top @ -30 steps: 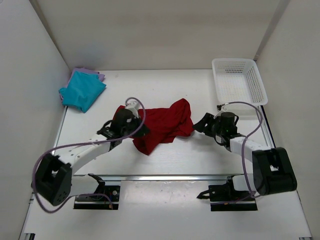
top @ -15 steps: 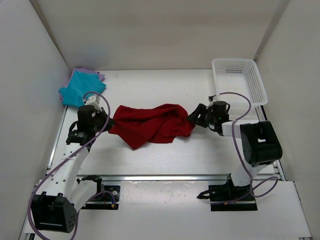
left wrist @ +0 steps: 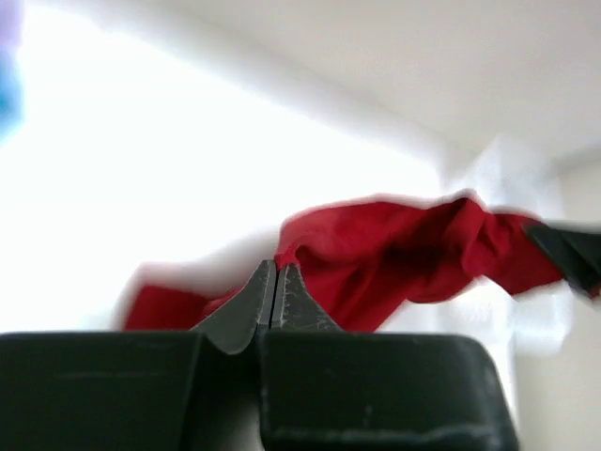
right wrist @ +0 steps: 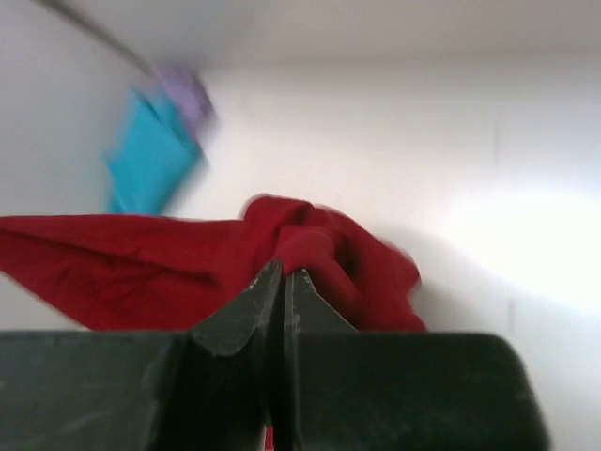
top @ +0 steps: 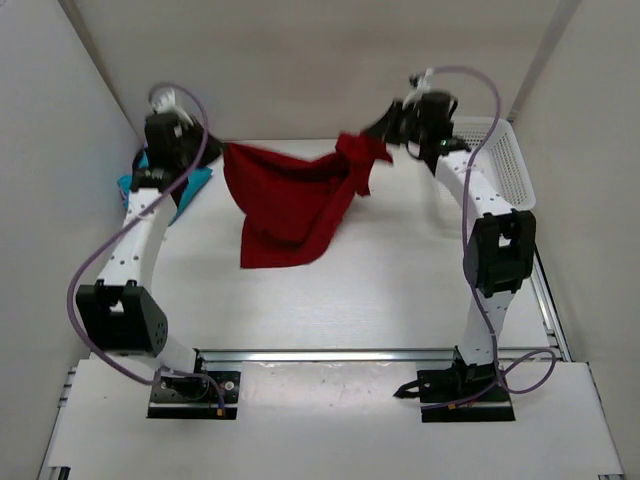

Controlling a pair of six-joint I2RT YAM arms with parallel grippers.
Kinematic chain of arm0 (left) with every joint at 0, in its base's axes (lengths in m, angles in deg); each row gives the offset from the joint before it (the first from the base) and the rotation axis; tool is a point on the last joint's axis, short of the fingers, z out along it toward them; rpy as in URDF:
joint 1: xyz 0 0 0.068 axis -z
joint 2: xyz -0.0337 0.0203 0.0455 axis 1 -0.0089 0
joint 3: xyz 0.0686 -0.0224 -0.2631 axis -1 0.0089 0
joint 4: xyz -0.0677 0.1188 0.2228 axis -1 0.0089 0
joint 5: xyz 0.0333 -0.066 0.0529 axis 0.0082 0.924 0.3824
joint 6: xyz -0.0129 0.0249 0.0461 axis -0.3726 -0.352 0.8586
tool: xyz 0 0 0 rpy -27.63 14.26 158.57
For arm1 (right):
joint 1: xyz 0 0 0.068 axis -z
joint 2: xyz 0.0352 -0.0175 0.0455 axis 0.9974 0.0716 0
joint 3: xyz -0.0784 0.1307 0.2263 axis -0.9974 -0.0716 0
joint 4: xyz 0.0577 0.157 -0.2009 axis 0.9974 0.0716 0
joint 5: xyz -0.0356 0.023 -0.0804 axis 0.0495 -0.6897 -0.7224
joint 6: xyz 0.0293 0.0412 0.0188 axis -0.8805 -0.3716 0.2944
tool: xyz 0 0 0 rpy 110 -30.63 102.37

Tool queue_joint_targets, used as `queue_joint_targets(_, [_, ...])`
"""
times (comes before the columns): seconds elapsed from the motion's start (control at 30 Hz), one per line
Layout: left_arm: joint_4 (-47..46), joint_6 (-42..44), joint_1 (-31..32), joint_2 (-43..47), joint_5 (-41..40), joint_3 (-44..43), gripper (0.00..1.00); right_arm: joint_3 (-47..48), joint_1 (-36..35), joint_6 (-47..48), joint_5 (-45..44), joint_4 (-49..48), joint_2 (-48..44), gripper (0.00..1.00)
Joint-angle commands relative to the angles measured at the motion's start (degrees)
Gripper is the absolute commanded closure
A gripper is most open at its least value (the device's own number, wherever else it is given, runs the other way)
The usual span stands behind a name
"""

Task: Fold and stack the t-shirts
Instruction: Flatten out the tshirt

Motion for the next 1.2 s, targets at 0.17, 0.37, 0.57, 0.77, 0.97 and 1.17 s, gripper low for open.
queue_joint_targets(0.17, [3.86, 1.08, -8.54, -3.2, -3.53, -29.28, 1.0, 38.37, -2.26, 15.45, -7.29, 25.81, -1.67, 1.0])
queue_joint_targets(0.37, [-7.9, 0.57, -9.86, 13.22, -8.8, 6.53, 1.0, -20.93, -0.44, 7.3, -4.43, -2.53, -30.47, 0.97])
queue_joint_targets(0.57, [-15.92, -1.9, -9.43, 23.78, -10.13, 36.09, 1.0, -56.63, 0.98, 1.22, -1.4, -9.17, -40.77, 0.77])
queue_joint_targets(0.77, [-17.42, -4.8, -12.15, 26.08, -6.44, 49.74, 1.0, -69.48, 2.31, -0.98, -5.53, -5.22, -49.66, 0.53])
queue_joint_targets(0.97, [-15.31, -5.94, -11.17, 25.82, -4.45, 51.76, 1.0, -75.21, -2.7, -1.33, -9.39, -4.86, -49.32, 0.53])
queue_joint_targets(1.17, [-13.74, -7.44, -16.27, 25.11, 2.87, 59.32, 0.63, -72.93, -6.83, -0.1, -13.17, -5.48, -48.43, 0.53])
